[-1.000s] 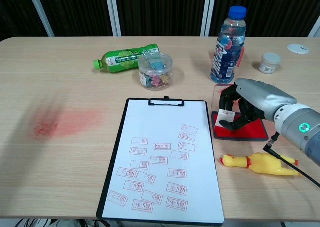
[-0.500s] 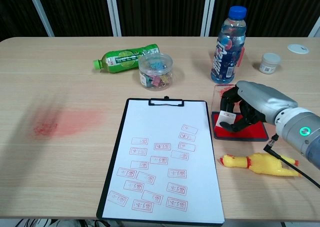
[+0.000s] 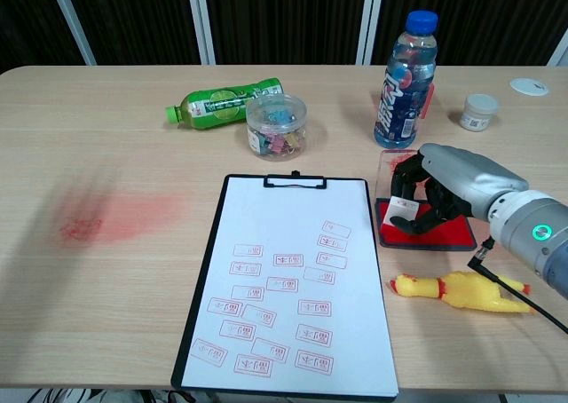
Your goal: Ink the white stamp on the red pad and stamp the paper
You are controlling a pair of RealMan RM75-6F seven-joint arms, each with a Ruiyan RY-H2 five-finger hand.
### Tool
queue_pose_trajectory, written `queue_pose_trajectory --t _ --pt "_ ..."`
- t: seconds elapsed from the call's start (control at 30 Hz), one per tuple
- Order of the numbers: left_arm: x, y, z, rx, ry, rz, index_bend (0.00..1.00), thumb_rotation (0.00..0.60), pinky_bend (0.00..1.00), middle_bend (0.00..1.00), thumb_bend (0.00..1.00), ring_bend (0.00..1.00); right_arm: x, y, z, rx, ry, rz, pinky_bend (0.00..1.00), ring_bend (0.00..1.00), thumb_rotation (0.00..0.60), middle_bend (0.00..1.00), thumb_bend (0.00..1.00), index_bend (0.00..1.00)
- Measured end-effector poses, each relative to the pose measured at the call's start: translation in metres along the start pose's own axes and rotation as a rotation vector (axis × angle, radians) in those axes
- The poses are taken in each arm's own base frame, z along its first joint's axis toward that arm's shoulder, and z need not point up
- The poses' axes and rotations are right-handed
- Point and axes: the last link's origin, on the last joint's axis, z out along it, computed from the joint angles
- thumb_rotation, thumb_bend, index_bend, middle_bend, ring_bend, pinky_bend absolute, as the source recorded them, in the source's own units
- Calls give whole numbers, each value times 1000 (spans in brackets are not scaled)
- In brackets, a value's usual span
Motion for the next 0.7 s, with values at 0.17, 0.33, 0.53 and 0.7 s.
queue_pose_trajectory --t 0.17,0.33,0.53,0.7 --pt "0 0 0 0 0 0 0 600 0 0 8 0 3 -2 1 3 8 10 893 768 600 714 1000 858" --pt "0 0 0 0 0 -1 0 600 0 0 8 0 5 -3 1 5 12 10 893 768 600 714 1000 858" --pt "0 0 0 0 -1 0 0 600 0 0 8 0 4 -1 1 -3 3 1 893 768 600 714 1000 858" --pt "0 0 0 0 -1 -1 0 600 0 0 7 0 -2 1 1 -10 -11 -5 893 769 600 714 1000 858"
